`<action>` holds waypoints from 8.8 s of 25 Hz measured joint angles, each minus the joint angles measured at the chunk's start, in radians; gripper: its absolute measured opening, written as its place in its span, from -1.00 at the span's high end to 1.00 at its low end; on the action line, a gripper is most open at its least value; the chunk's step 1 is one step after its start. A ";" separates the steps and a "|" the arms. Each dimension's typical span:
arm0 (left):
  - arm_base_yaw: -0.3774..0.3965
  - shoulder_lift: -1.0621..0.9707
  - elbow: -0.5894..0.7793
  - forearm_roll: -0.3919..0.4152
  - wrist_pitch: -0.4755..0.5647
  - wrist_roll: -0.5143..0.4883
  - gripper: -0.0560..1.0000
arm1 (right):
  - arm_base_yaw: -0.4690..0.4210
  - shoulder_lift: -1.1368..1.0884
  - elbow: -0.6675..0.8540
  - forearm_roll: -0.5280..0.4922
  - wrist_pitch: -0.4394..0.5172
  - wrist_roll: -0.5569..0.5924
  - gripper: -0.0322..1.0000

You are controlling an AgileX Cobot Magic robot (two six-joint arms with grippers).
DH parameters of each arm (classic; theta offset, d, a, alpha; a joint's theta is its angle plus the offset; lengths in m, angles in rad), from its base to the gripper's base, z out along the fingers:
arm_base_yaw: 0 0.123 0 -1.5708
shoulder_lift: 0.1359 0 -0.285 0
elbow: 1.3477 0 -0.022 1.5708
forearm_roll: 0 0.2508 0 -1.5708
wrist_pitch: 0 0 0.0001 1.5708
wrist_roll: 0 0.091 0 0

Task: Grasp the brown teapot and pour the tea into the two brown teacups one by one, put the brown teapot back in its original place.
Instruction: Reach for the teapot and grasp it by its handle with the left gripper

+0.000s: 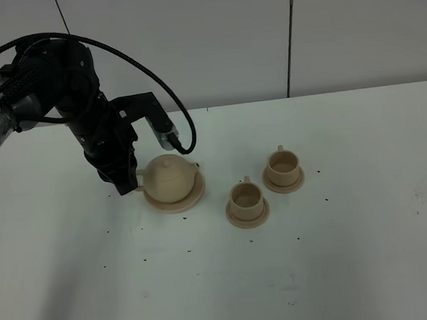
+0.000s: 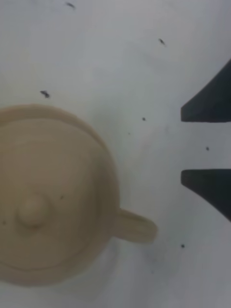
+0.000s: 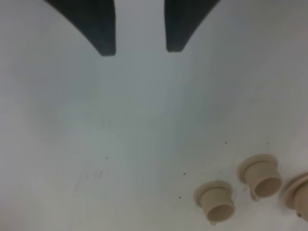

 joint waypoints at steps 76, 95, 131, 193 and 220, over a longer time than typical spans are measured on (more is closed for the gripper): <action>-0.007 0.139 -0.039 0.065 -0.287 0.168 0.49 | 0.000 0.000 0.000 0.000 0.000 0.000 0.46; -0.015 0.141 -0.039 0.051 -0.197 0.168 0.52 | 0.000 0.000 0.000 0.000 0.000 0.000 0.46; -0.015 0.141 -0.101 0.009 -0.127 0.193 0.58 | 0.000 0.000 0.000 0.000 0.000 0.000 0.46; -0.015 0.158 -0.110 0.073 -0.055 0.187 0.27 | 0.000 0.000 0.000 0.000 0.000 0.000 0.46; -0.036 0.158 -0.164 0.111 -0.008 0.077 0.26 | 0.000 0.000 0.000 0.000 0.000 0.000 0.46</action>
